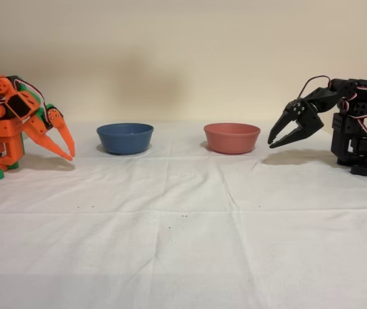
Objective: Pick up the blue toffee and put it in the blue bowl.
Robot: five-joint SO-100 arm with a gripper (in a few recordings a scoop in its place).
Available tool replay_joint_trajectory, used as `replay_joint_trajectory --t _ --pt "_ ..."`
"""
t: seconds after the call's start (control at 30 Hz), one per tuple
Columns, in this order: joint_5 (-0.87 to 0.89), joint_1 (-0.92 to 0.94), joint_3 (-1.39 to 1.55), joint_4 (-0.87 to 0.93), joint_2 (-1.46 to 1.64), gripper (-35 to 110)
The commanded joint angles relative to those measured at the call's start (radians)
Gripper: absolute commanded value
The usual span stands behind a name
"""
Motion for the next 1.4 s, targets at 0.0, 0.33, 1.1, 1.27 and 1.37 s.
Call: replay_joint_trajectory --t 0.0,0.33,1.1,1.27,1.37 --pt "-0.006 -0.012 -0.017 0.015 0.005 0" --pt "0.126 0.017 -0.015 0.006 0.005 0" --pt "0.322 0.025 -0.015 0.005 0.005 0" --pt "0.322 0.025 -0.015 0.005 0.005 0" --pt "0.322 0.025 -0.015 0.005 0.005 0"
